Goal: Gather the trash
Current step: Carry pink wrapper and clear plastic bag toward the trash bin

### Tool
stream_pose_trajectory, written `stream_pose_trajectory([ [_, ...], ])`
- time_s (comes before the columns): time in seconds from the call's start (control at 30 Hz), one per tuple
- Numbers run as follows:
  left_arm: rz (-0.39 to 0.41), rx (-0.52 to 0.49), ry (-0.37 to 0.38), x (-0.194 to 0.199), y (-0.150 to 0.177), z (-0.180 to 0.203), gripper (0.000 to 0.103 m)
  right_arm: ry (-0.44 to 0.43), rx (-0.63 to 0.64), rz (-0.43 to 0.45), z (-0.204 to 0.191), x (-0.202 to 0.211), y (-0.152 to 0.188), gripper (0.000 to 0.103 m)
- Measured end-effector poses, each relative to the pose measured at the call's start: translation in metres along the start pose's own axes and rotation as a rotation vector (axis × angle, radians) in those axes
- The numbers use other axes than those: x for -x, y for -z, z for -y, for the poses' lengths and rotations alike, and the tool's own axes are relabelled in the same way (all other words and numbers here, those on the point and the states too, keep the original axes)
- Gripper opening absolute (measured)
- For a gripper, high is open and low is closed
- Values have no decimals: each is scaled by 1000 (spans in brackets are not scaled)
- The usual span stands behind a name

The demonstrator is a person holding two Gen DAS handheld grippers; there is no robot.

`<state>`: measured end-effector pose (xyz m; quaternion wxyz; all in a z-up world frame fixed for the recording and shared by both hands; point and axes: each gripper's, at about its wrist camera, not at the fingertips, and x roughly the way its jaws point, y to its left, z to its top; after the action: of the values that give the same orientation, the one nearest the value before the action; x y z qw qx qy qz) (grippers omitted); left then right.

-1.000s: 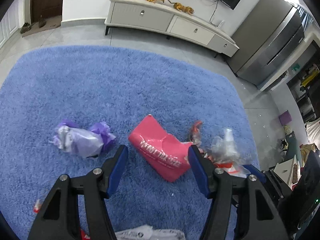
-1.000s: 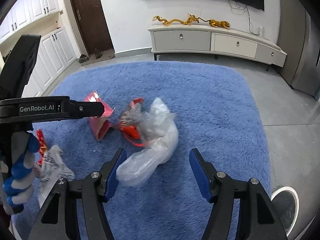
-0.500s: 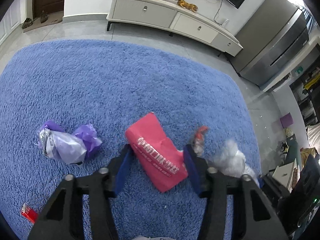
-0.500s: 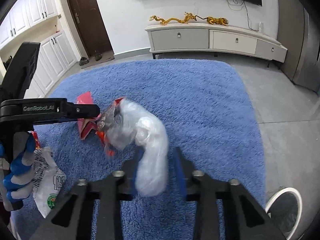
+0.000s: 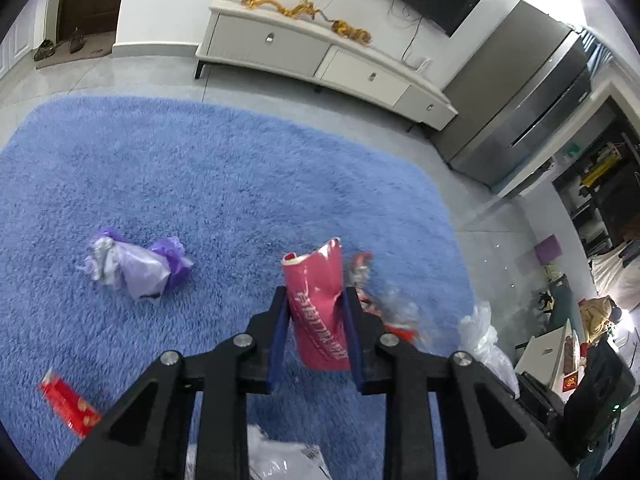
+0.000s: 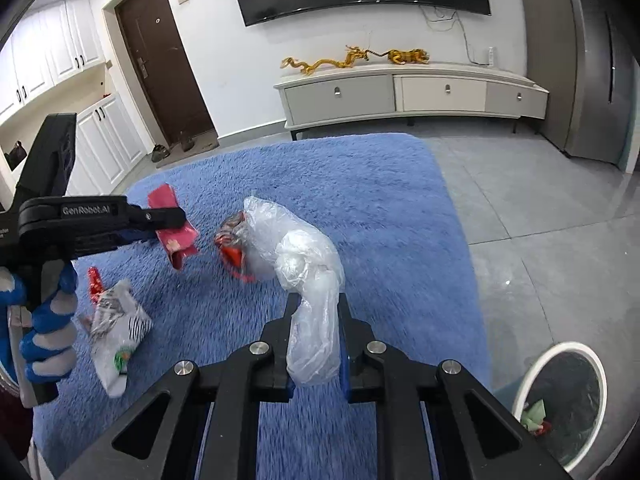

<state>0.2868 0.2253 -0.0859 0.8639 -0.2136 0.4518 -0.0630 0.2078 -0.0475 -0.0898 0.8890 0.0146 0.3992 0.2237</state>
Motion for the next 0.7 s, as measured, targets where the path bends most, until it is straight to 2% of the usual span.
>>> stream_pose_trajectory([
  [0.3, 88, -47, 42, 66, 25, 11, 24, 9, -29, 37, -11, 52, 25, 14],
  [0.47, 124, -99, 60, 107, 56, 29, 24, 8, -21, 59, -26, 80, 40, 14],
  [0.7, 119, -152, 103, 132, 98, 61, 24, 26, -20, 102, -34, 122, 61, 14],
])
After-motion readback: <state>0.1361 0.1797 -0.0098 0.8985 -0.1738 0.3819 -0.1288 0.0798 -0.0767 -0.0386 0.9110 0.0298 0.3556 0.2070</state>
